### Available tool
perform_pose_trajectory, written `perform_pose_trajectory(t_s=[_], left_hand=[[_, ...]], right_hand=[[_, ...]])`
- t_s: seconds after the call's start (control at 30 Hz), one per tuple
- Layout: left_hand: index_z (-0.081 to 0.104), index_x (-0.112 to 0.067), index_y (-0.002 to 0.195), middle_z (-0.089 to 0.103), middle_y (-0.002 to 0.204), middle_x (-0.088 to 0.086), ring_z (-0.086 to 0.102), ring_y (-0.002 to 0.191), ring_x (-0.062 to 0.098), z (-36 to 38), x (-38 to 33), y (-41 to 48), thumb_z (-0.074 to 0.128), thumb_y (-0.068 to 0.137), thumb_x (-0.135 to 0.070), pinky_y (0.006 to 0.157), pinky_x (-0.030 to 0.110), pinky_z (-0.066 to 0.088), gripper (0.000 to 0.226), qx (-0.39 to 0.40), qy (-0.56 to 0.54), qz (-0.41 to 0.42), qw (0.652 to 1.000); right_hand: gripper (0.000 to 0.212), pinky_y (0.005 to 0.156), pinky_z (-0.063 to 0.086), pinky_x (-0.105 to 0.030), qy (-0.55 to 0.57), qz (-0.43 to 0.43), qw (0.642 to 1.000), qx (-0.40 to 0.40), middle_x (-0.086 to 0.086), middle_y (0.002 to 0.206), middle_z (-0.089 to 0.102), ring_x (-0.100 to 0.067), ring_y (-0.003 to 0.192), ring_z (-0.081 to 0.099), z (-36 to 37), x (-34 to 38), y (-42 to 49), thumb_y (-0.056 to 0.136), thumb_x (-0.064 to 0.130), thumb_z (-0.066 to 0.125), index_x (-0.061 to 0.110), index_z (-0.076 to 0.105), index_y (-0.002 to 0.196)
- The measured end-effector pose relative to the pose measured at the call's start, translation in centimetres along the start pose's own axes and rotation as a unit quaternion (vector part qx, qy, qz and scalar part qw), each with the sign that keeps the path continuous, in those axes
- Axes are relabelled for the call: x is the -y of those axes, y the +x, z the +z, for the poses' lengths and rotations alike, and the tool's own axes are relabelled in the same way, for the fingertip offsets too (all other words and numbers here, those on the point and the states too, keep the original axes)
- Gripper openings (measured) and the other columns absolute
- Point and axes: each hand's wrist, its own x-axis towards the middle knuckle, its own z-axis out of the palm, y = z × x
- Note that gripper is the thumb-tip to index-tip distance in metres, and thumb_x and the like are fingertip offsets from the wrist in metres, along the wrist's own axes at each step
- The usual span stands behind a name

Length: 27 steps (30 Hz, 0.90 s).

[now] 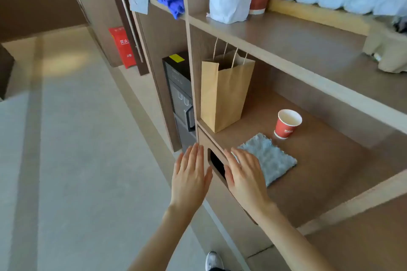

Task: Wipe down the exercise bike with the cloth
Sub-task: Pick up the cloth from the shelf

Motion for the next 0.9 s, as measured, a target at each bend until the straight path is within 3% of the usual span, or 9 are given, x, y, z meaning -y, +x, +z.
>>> perform_pose_trajectory(t_s=[0.1,0.23,0.37,0.47,0.6,0.7,0.9], left_hand=[[0.055,-0.001,0.128,0.057,0.131,0.016,0.055,0.120,0.032,2.0,0.1,1.5,0.072,0.080,-0.033,0.101,0.049,0.041,0.060,0.028,-0.021,0.003,0.999],[0.056,0.001,0.128,0.058,0.130,0.016,0.055,0.121,0.032,3.7,0.1,3.5,0.059,0.086,-0.036,0.102,0.049,0.043,0.055,0.034,-0.033,0.023,0.999],[0.055,0.001,0.129,0.056,0.132,0.016,0.053,0.123,0.031,5.4,0.1,5.3,0.072,0.082,-0.031,0.102,0.048,0.043,0.060,0.057,-0.041,0.041,0.997],[0.054,0.001,0.130,0.056,0.132,0.016,0.053,0.123,0.032,6.6,0.2,6.4,0.071,0.082,-0.031,0.102,0.049,0.042,0.060,0.066,-0.045,0.072,0.994],[0.055,0.001,0.129,0.058,0.130,0.017,0.055,0.120,0.033,8.0,0.6,7.6,0.072,0.080,-0.031,0.101,0.049,0.040,0.061,0.071,-0.045,0.101,0.991],[0.054,0.000,0.130,0.057,0.131,0.017,0.055,0.121,0.032,8.7,1.2,8.3,0.071,0.081,-0.033,0.101,0.049,0.040,0.061,0.084,-0.044,0.112,0.989],[0.055,0.000,0.129,0.058,0.129,0.017,0.056,0.119,0.033,9.5,1.7,9.3,0.063,0.083,-0.037,0.100,0.049,0.040,0.059,0.103,-0.039,0.131,0.985]], right_hand=[[0.037,0.086,0.052,-0.040,0.003,0.016,1.000,0.001,-0.015,0.109,0.066,-0.030,0.100,0.063,1.7,-1.7,1.0,0.078,0.011,0.071,0.002,0.065,0.113],[0.038,0.087,0.051,-0.042,-0.006,0.043,0.999,0.026,-0.015,0.112,0.064,-0.032,0.103,0.061,3.5,-3.9,1.7,0.080,0.009,0.069,0.002,0.063,0.116],[0.036,0.087,0.049,-0.042,-0.041,0.079,0.996,0.026,-0.017,0.117,0.063,-0.032,0.105,0.061,4.9,-6.4,2.2,0.081,0.014,0.069,0.003,0.064,0.115],[0.037,0.094,0.046,-0.047,-0.053,0.120,0.990,0.046,-0.017,0.126,0.059,-0.033,0.114,0.057,5.8,-8.3,2.0,0.089,0.028,0.058,0.006,0.063,0.119],[0.059,0.108,0.026,-0.054,-0.063,0.185,0.970,0.147,-0.014,0.143,0.044,-0.032,0.132,0.041,6.9,-9.8,1.4,0.091,0.052,0.033,0.016,0.050,0.135],[0.066,0.111,0.020,-0.058,-0.072,0.222,0.951,0.203,-0.014,0.146,0.039,-0.034,0.136,0.034,7.9,-10.5,0.8,0.091,0.062,0.021,0.024,0.042,0.141],[0.071,0.108,0.017,-0.065,-0.095,0.248,0.934,0.238,-0.010,0.148,0.038,-0.035,0.137,0.032,8.7,-10.7,0.4,0.085,0.073,0.021,0.033,0.039,0.141]])
